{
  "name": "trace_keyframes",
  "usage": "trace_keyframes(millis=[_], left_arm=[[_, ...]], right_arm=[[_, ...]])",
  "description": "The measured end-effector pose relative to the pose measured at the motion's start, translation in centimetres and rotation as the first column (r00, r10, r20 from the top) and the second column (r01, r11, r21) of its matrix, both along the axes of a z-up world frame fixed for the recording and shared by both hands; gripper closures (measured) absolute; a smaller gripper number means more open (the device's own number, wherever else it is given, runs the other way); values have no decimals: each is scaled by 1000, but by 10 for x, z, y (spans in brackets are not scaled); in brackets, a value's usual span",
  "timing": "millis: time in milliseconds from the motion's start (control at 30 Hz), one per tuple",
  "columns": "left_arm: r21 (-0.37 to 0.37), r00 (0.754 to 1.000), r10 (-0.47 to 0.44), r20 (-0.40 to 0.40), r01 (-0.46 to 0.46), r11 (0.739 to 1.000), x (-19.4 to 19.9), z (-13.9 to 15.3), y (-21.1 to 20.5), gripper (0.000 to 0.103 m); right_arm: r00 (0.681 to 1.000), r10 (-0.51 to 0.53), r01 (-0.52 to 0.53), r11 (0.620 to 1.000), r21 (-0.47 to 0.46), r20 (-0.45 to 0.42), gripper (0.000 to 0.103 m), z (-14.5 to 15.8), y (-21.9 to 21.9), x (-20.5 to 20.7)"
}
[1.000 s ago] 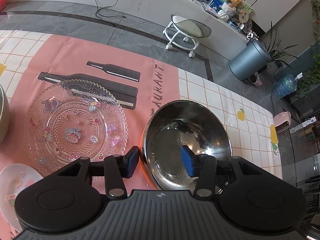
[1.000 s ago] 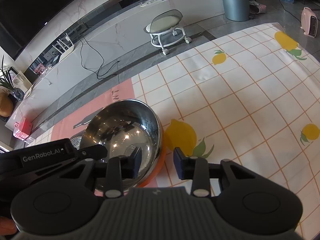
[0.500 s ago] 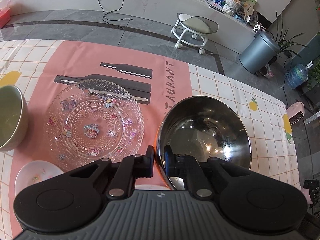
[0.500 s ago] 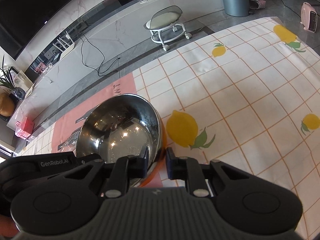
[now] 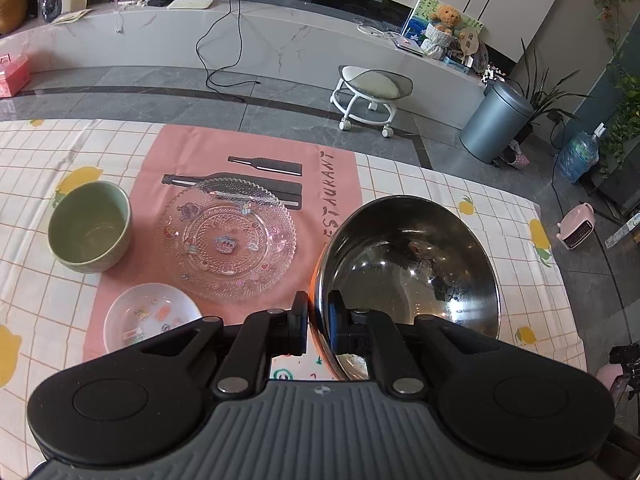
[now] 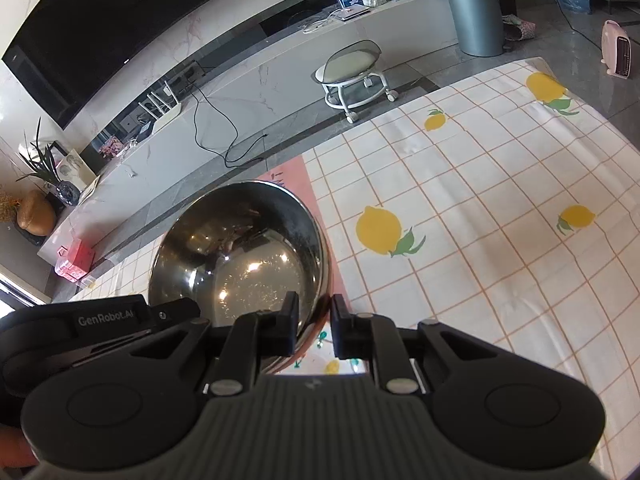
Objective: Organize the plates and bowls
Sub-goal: 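Lift the orange bowl with both tools and carry it over the blue steel bowl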
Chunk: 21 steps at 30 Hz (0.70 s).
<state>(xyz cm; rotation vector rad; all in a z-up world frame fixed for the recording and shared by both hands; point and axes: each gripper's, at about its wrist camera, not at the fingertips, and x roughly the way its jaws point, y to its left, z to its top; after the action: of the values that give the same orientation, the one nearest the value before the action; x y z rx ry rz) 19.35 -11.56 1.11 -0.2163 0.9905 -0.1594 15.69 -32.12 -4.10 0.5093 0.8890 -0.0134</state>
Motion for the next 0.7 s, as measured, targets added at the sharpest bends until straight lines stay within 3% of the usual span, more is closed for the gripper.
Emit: trace_keyframes(millis=[367, 500, 700], left_arm=[[30, 1000, 6, 30, -7, 1000, -78, 31, 53, 92], [77, 999, 10, 40, -13, 997, -103, 42, 70, 92], [91, 999, 36, -24, -33, 995, -124, 45, 102, 91]], right_arm=[[997, 67, -69, 995, 73, 32, 89, 22, 38, -85], [992, 120, -123, 990, 74, 44, 89, 29, 61, -106], [976, 215, -217, 975, 44, 46, 89, 38, 92, -123]])
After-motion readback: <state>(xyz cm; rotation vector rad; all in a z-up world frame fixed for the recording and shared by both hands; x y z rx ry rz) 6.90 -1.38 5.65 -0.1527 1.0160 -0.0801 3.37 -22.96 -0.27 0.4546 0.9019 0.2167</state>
